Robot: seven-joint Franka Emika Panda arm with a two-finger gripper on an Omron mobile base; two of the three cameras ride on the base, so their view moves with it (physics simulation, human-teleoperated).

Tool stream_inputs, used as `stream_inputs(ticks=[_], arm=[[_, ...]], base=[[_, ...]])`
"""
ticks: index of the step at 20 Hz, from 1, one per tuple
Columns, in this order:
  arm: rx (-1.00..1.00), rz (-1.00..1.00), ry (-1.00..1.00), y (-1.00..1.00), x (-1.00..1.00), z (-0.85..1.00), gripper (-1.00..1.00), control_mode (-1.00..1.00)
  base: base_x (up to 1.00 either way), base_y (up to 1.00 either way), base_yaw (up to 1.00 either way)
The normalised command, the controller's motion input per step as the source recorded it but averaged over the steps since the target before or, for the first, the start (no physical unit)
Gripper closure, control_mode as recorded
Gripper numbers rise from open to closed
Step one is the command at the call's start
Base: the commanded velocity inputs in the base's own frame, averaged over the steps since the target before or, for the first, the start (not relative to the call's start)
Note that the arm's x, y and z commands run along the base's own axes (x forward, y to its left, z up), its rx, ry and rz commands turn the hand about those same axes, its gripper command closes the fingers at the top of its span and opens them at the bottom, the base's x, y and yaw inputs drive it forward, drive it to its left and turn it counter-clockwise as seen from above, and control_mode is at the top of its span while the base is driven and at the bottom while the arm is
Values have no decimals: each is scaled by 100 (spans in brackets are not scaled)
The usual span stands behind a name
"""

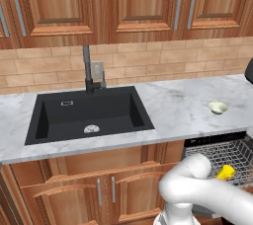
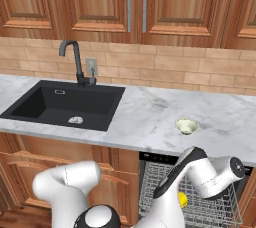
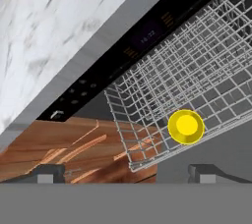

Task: Pick up the cup and bowl from the counter, place them in the dishwasher, and close the dishwasher door.

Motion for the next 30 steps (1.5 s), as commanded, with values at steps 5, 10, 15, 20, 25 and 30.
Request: stream_inputs(ticks=[5,10,15,20,25,30], arm=[[4,-3,0,0,0,31,-100,-100],[0,-9,0,0,0,26,-100,-100],[0,-12,0,4,0,35,-100,-100],[0,-10,0,1,5,40,-100,-100],[0,-5,0,0,35,22,-100,-100],[1,-1,0,0,48,11,-100,-100]], base=[[0,0,0],[0,0,0],[0,0,0],[0,0,0],[0,0,0],[0,0,0]])
